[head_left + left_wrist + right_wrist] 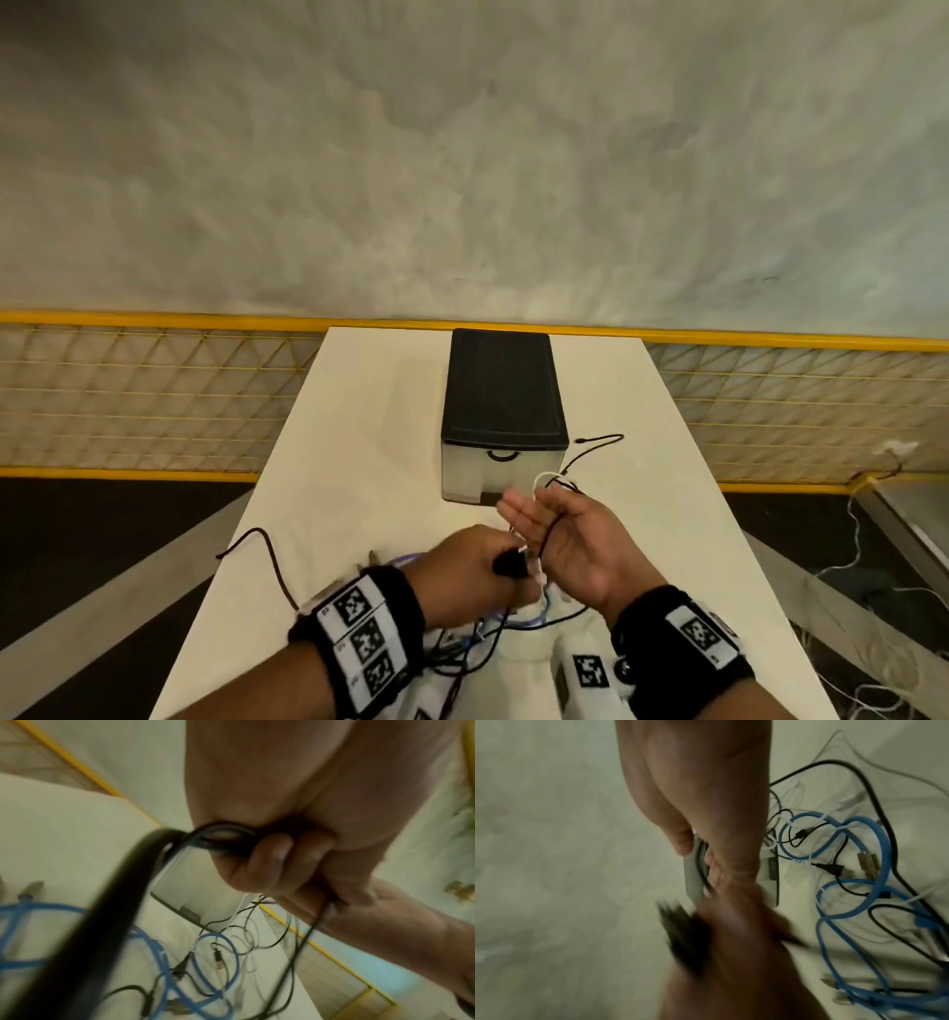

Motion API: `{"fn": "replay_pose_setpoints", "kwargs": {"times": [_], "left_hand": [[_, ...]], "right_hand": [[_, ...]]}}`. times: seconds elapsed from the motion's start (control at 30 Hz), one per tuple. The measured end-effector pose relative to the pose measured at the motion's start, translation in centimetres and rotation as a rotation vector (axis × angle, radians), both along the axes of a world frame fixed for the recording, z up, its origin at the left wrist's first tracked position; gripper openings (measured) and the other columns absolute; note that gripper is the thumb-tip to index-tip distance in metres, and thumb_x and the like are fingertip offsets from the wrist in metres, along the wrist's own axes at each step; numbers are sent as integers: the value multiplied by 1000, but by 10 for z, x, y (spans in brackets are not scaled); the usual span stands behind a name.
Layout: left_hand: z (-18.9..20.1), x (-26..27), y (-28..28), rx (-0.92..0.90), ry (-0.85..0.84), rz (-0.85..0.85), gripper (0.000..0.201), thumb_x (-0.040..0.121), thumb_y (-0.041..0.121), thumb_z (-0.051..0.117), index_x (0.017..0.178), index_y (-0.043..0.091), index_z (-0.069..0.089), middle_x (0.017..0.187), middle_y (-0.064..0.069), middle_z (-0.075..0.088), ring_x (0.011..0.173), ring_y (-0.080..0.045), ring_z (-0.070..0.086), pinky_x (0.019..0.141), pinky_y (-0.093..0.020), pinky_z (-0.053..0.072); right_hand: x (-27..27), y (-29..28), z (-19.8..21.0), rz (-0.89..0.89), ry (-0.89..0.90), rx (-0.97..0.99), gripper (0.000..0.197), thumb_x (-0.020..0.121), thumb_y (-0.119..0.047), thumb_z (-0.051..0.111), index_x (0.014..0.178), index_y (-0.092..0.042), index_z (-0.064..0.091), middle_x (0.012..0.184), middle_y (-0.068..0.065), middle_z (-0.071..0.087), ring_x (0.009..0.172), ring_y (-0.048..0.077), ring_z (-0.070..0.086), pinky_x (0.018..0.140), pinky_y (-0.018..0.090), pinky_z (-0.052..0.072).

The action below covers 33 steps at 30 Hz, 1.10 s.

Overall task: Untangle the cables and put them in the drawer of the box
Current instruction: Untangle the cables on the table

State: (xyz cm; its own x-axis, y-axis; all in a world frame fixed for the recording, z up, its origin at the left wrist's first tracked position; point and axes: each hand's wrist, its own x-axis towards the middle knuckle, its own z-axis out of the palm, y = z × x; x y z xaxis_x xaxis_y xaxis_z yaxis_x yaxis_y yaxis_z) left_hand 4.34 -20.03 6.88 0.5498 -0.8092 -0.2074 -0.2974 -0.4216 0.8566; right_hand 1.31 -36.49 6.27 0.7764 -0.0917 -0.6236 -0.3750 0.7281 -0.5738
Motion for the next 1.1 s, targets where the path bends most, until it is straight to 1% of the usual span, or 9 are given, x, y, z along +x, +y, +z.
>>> {"fn": "replay_pose_setpoints", "kwargs": {"times": [0.07, 0.13, 0.23, 0.37, 0.53, 0.63, 0.77, 0.9, 1.1], "left_hand": [[-7, -8, 27, 177, 40, -182, 14, 83, 30, 74, 79, 18, 68, 71, 9, 63, 68, 0, 56, 70, -24, 45], [-19, -11, 57, 259, 82, -174, 36, 78, 50, 74, 79, 15, 67, 78, -3, 69, 73, -5, 59, 73, -32, 47], [-19, -7, 75, 108, 56, 262, 64, 72, 64, 70, 92, 4, 67, 88, -19, 70, 77, -11, 59, 75, -39, 49], [17, 10, 41, -187, -56, 659, 32, 92, 33, 66, 85, 2, 69, 74, -6, 67, 65, -4, 59, 72, -28, 47], [17, 7, -25, -105, -14, 358, 28, 89, 30, 70, 64, 21, 58, 53, 11, 54, 51, 0, 48, 56, -22, 40], [-6, 0, -43, -113, 45, 310, 11, 83, 22, 74, 92, 20, 69, 76, 6, 66, 71, -8, 61, 73, -28, 51], [-21, -3, -37, -118, 152, 376, 16, 73, 26, 72, 88, 18, 73, 80, 0, 71, 78, -16, 67, 84, -43, 57], [-21, 3, -13, 35, 150, 276, 20, 75, 20, 78, 61, 23, 64, 59, 9, 61, 56, 0, 57, 65, -23, 49], [-17, 12, 47, 230, 161, 147, 27, 77, 17, 79, 61, 25, 60, 60, 11, 57, 56, -1, 51, 60, -19, 41]], "right_hand": [[2, -26, -2, -90, -6, 38, 54, 102, -19, 37, 63, -6, 71, 91, 16, 76, 83, 29, 75, 72, 45, 59], [3, -47, -3, -144, 10, 48, 45, 102, -18, 36, 69, -9, 65, 76, 10, 75, 70, 24, 75, 64, 42, 61], [-1, -51, -10, -86, 83, 22, 32, 102, -17, 41, 76, -11, 59, 55, 2, 65, 53, 16, 69, 55, 31, 59], [-8, -31, -20, 7, 70, -32, 24, 102, -20, 43, 88, -17, 61, 80, 7, 77, 72, 22, 75, 71, 39, 55], [-6, -12, -19, 114, 3, -96, 22, 98, -27, 48, 108, -15, 62, 99, 11, 73, 78, 24, 70, 72, 43, 51], [-5, -4, -11, 182, -2, -94, 26, 96, -29, 48, 106, -19, 69, 95, 12, 73, 83, 31, 68, 77, 47, 51], [-8, -7, -9, 233, 38, -122, 22, 92, -26, 53, 97, -18, 72, 99, 11, 72, 92, 32, 62, 100, 54, 40], [2, -24, -13, 80, 122, -68, 23, 98, -21, 43, 90, -11, 61, 83, 7, 76, 73, 22, 75, 73, 38, 49], [13, -37, -21, -84, 140, -43, 31, 102, -20, 39, 80, -11, 59, 58, 1, 67, 57, 16, 72, 70, 38, 55]]}}
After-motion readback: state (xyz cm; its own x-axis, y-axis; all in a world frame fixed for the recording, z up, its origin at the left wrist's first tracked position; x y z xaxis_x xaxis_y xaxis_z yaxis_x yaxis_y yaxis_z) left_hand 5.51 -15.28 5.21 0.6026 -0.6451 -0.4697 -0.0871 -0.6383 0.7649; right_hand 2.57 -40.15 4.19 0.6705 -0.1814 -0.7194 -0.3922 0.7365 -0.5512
